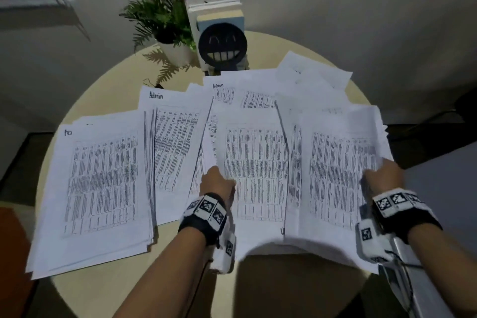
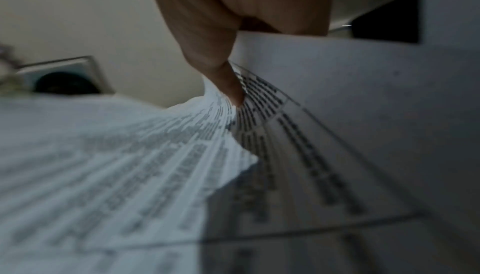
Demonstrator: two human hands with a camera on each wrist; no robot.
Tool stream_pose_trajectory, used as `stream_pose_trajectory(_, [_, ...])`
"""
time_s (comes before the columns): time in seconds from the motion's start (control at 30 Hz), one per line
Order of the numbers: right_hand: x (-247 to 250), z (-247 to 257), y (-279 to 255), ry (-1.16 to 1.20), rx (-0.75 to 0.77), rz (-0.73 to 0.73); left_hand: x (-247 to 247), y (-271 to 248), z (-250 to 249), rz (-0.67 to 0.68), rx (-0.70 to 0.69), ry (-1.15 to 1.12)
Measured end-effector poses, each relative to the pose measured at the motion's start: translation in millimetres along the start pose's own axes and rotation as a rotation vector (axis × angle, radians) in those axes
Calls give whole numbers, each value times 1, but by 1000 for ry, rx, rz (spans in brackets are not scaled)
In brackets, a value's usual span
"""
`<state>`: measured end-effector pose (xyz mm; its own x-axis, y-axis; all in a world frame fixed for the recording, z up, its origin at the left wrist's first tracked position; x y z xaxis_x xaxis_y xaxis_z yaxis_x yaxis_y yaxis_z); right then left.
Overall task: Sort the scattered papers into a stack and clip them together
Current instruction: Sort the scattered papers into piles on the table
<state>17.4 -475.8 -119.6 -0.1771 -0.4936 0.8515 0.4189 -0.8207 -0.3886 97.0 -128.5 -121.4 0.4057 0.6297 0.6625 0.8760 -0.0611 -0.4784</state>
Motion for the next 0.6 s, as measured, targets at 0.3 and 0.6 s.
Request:
stream_pose_trajectory(0.3, [-11,11,-36,290,147,144,-2,-4,-14,-19,-95,-155])
stream_pose_trajectory(0.6, [55,13,-25,843,-78,330,-12,-17,-10,-31,-62,-156])
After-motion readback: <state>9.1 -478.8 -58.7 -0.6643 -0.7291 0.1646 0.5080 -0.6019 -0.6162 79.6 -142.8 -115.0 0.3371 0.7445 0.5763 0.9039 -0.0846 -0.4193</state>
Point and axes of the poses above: each hand's wrist, its own y-axis towards the middle knuckle, its own x-axis out of the back of the hand, z = x × y, the point moved 4 cm from there along y, towards the middle knuckle, and after that the axes turned 10 degrees about -x, right-handed, at the moved point
